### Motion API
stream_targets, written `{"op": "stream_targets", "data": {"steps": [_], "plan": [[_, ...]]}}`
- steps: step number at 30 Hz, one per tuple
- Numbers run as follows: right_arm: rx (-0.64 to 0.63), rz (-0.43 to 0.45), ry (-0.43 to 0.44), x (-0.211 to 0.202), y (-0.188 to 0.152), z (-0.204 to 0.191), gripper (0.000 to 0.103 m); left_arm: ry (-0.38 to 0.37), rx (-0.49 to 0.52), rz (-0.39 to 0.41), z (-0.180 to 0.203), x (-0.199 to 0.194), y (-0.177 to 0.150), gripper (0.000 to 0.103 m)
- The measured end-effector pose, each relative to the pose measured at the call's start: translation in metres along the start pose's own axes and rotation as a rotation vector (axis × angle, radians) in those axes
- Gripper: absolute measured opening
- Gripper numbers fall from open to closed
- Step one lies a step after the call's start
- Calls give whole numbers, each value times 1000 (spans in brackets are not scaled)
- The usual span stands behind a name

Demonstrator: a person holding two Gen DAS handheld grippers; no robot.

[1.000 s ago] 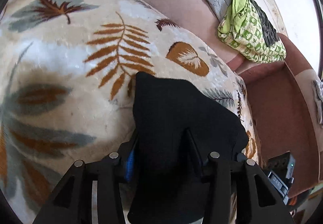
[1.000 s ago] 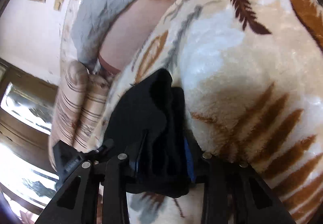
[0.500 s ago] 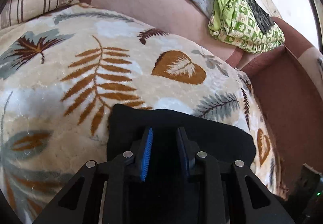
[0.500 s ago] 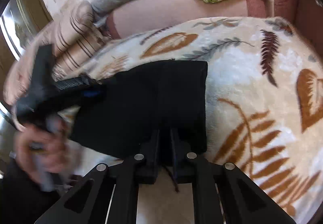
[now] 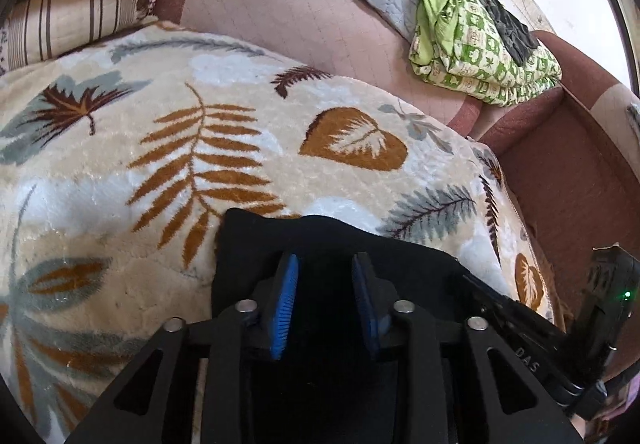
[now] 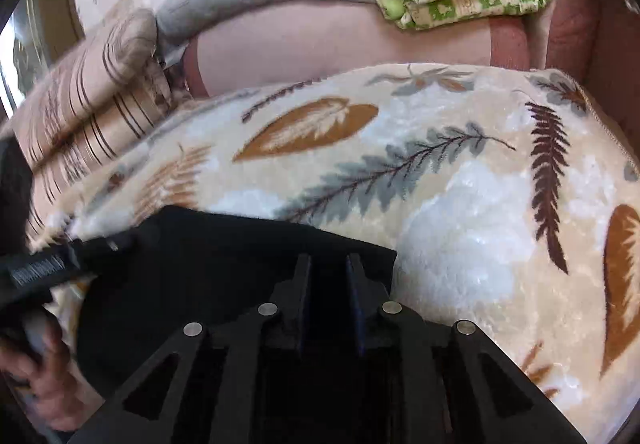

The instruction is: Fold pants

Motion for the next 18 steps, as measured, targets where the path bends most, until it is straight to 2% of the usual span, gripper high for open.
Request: {"op": "stream_targets", "data": {"steps": [1,2,3,5,9,11,12,18], "plan": [[1,2,7,0,-1,0,18,-9,22,9,5,0,0,51],[-5,12,12,1,-2,-2,18,-16,67,23,15,1,-1,66],[-7,14,12,0,-3,1,19,-5,107,29,23,1,-2,75],[-12,20,5,-3,-5,3,19,27,158,39,33,1,-4,83],[-31,33,-24,-13,-9,4,25,61,170,65,39,0,-10,84],[-33,49,-96,-13,-8,4,41,55,137,86,37,-2,-12,84],[-12,50,-143,-12,-8,7,64,48,127,97,36,-4,-13,84],[15,63,-102,-16,-7,10,64,11,121,91,30,-3,-13,84]]}}
Point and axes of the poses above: each gripper's, at about its wrist camera, not at the fingertips, and x roughly the way its jaws point, z to its right, y to its top, the point moved 4 cm from there along x, roughly the way its jaws point, and after that the axes turned 14 degrees about x, right-handed, at the moved point
